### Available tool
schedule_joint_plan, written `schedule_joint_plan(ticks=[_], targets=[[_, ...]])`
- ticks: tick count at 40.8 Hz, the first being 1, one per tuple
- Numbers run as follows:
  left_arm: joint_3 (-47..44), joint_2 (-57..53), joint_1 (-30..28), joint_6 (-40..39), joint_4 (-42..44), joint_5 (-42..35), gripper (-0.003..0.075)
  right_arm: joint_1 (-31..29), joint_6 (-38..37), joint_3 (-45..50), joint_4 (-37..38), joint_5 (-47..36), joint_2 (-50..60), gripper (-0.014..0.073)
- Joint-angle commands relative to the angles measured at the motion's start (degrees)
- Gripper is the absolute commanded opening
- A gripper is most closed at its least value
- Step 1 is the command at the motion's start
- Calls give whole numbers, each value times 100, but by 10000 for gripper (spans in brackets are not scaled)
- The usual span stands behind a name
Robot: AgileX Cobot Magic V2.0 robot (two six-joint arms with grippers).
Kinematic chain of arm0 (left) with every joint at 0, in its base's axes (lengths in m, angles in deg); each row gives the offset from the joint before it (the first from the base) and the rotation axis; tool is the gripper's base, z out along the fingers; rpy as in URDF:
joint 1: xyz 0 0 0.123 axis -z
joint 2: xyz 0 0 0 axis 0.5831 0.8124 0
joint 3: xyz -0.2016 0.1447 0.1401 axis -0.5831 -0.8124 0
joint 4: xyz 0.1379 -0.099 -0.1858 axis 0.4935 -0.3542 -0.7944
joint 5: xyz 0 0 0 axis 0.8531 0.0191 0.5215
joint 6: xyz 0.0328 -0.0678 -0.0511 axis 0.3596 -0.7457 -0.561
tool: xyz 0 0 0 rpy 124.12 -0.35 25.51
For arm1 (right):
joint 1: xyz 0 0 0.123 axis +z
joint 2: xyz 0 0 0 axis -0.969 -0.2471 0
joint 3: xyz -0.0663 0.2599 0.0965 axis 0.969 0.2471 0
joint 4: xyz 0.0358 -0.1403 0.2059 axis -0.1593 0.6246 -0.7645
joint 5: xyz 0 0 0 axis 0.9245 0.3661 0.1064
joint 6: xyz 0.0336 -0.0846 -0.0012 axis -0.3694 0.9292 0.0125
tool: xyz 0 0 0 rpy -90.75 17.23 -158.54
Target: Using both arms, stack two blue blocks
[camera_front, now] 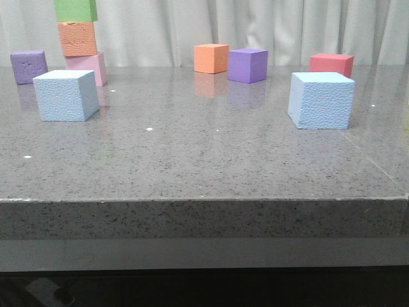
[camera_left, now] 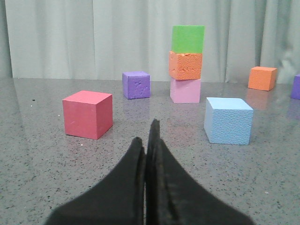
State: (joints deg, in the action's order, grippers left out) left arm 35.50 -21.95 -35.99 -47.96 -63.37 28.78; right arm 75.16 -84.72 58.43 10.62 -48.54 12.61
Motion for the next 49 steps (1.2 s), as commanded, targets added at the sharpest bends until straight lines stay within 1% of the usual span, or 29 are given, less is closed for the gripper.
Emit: schedule_joint_plan(ticks=[1,29,33,36,40,43,49], targets=[[-9,-86,1,-53,-40,-464,-20,7,2,-31,69,-415,105,-119],[-9,-86,1,-53,-40,-475,-20,7,2,-31,69,-415,105,-119],[-9,-86,1,-53,-40,-647,-20,6,2,-31,69,-421,105,-119],[23,-86,1,-53,-40,-792,-20,6,2,-31,69,-640,105,-119],[283,-86,1,-53,-40,-841,-20,6,2,-161,69,-732,105,-119],[733,-86,1,-53,-40,-555,-20,6,2,-479,76,-487,105,-119],[1851,-49,1,-53,-40,501,-20,6,43,-1401,249,429,41,-119]])
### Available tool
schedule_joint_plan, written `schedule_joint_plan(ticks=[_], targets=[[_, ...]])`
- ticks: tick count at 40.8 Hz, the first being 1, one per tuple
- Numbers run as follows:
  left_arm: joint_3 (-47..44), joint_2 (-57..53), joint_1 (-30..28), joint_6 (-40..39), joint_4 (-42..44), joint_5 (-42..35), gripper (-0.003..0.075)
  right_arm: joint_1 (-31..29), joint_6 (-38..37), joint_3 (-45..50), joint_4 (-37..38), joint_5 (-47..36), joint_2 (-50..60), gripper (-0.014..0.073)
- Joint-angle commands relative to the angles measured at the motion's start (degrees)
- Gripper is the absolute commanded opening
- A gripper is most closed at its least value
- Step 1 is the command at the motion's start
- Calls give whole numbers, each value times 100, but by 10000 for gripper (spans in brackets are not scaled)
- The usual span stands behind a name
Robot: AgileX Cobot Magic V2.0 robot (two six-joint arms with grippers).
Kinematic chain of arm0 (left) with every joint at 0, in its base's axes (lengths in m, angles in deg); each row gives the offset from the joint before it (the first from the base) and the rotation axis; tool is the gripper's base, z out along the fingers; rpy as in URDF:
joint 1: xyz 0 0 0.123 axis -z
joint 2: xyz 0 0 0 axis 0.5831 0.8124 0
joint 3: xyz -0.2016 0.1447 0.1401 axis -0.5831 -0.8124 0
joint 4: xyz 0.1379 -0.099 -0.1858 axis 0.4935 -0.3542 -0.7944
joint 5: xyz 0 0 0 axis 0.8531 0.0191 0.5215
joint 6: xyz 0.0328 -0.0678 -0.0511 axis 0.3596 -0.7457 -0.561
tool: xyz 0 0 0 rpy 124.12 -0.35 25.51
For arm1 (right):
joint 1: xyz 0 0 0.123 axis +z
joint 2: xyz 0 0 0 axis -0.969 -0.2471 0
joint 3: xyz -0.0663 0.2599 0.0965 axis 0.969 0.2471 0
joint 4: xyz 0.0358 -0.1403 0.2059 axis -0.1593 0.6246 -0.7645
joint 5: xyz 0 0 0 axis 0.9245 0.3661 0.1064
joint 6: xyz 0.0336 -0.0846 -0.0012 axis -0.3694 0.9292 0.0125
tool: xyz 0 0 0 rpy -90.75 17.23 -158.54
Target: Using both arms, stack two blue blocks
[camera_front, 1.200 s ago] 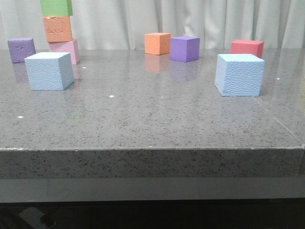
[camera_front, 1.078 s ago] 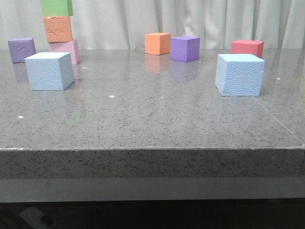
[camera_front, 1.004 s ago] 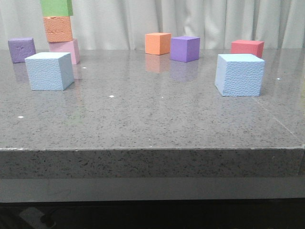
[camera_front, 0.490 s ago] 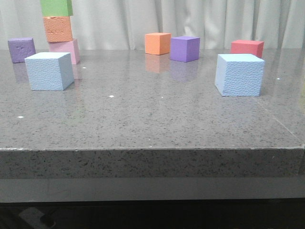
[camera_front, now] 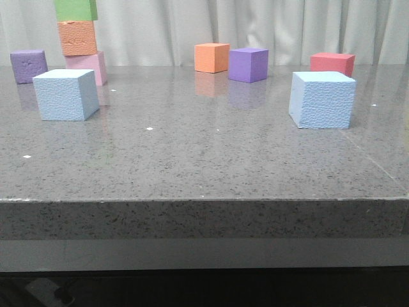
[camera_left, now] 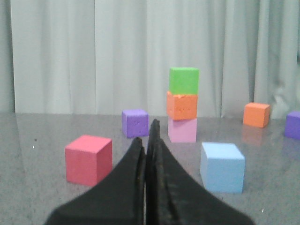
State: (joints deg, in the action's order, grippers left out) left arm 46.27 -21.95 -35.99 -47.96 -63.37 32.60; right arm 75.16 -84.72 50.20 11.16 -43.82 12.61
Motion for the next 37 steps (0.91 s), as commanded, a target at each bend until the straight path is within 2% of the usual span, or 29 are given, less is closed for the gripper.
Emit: schedule_joint_plan(ticks=[1,10,17,27,37], targets=[[995,-15,1,-53,-40,268,-20,6,43,-774,254,87,-14,-119],[2639,861,1,-53,-40,1725,-20,6,47,-2378,478,1475,-1006,-119],[3273,1725,1,-53,-40,2824,-20,6,47,-3217,478,2504,-1931,-119],[3120,2390,1,-53,-40,2848,-20,6,47,-3234,431,2645,-2759,-119],[3120,2671,1,-53,-40,2859,-20,6,47,-3234,431,2624,-2889,-119]])
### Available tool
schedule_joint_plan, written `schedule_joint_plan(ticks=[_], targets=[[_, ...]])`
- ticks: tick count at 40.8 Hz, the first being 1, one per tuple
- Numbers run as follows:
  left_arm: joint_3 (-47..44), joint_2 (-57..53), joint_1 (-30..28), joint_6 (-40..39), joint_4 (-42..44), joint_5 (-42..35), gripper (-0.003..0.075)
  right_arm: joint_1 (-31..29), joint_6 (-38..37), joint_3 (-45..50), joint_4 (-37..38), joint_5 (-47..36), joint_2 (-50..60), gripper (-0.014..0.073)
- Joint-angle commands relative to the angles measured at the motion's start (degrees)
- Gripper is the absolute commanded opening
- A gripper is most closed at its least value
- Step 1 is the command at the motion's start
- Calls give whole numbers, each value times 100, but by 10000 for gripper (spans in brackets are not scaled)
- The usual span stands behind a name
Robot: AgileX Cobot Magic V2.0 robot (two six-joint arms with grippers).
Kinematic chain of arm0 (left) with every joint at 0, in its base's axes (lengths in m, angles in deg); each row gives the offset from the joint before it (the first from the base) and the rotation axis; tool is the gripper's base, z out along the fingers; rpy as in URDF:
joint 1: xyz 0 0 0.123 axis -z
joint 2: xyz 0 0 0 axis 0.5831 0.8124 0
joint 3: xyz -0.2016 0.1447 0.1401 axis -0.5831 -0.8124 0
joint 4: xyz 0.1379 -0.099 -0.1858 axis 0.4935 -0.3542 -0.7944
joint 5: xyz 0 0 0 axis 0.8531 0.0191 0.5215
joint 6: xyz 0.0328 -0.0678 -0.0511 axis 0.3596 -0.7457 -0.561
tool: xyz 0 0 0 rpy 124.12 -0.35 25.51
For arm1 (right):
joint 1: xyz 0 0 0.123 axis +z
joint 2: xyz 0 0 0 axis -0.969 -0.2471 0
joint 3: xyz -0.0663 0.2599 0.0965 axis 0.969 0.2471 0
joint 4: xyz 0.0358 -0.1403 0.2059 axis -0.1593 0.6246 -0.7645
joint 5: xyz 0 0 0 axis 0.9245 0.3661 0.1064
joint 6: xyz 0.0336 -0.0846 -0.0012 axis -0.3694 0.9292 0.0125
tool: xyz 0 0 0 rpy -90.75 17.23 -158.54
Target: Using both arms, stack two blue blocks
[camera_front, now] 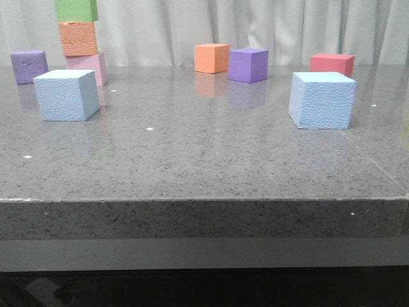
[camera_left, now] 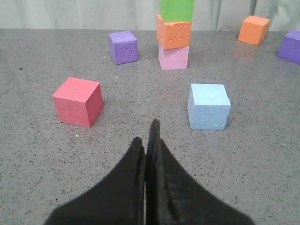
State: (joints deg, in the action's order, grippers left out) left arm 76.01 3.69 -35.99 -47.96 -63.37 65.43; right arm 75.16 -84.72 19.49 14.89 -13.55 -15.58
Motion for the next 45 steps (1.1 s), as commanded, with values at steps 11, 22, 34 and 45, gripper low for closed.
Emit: schedule_joint_plan(ticks=[11,22,34,45], targets=[[147,108,1,-53,-40,-424,-20,6,47,-164,57,-396,-71,-117],[147,108,1,-64,-40,-422,111,6,47,-164,233,-466,-71,246],[147,108,1,-64,-40,-432,643,6,47,-164,347,-529,-71,530],[147,108,1,-64,-74,-432,637,6,47,-164,340,-529,-71,530]])
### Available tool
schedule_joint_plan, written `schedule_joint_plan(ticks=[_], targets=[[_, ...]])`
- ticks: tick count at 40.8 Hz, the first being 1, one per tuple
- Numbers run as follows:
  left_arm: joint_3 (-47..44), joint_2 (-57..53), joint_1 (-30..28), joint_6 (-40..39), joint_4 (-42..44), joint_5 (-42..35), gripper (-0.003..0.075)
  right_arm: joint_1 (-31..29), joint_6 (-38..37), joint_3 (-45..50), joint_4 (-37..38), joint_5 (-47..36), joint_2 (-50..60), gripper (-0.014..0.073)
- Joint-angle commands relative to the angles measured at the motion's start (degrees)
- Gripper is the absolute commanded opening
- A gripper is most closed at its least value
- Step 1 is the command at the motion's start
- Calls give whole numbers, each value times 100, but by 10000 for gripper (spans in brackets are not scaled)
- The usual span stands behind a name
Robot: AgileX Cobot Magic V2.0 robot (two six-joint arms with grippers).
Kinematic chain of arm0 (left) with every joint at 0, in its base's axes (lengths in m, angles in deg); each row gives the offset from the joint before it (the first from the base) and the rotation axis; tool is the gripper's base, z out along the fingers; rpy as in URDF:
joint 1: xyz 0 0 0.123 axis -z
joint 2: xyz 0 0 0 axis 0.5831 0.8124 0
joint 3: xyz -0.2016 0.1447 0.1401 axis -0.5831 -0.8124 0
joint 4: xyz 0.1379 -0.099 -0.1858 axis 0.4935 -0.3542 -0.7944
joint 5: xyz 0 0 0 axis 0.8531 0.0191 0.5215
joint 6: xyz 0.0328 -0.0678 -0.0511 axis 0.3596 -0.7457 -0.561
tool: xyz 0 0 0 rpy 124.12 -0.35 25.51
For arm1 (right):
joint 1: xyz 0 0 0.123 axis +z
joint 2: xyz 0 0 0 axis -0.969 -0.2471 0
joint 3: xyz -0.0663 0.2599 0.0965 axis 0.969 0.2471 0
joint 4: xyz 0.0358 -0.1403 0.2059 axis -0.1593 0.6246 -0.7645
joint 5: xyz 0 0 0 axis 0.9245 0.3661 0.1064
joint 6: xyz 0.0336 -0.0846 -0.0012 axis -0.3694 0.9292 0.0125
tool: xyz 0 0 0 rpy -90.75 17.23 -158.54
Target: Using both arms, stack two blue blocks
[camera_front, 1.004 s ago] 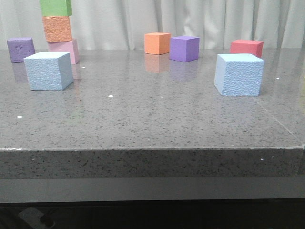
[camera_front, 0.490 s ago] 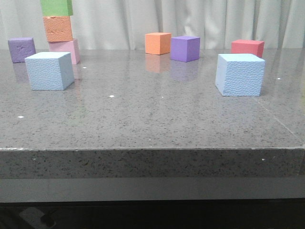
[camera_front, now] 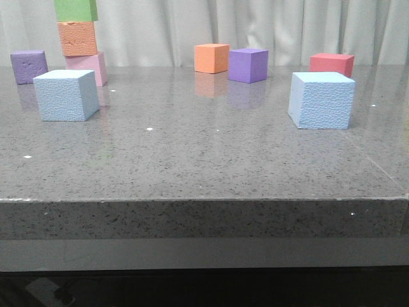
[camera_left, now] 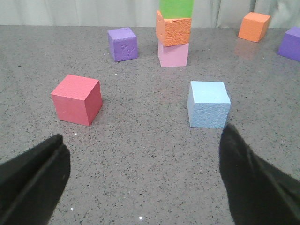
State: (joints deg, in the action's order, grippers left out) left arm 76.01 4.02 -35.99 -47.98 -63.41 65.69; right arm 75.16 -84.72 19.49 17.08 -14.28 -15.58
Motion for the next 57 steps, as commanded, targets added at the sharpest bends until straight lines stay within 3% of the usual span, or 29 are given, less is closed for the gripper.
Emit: schedule_joint_plan(ticks=[1,11,19,27,32,41,47,57], targets=[[147,75,1,-62,-70,-458,637,6,41,-164,100,-457,-71,530],[147,75,12,-62,-70,-458,637,6,41,-170,-174,-391,-117,533],[147,75,93,-62,-70,-458,637,6,95,-384,-324,327,-622,585],[147,75,93,-62,-70,-458,637,79,1110,-818,-1540,729,-1360,613],[147,75,93,-62,-70,-458,637,348,1760,-1193,-2268,1140,-1964,613],[147,75,93,-62,-70,-458,637,1152,1810,-1892,-2281,1461,-3117,612],[147,75,93,-62,-70,-458,637,1669,1170,-2529,-1968,1445,-3861,612],[147,75,93,-62,-70,-458,637,2326,-958,-3843,12,1852,-5058,605]])
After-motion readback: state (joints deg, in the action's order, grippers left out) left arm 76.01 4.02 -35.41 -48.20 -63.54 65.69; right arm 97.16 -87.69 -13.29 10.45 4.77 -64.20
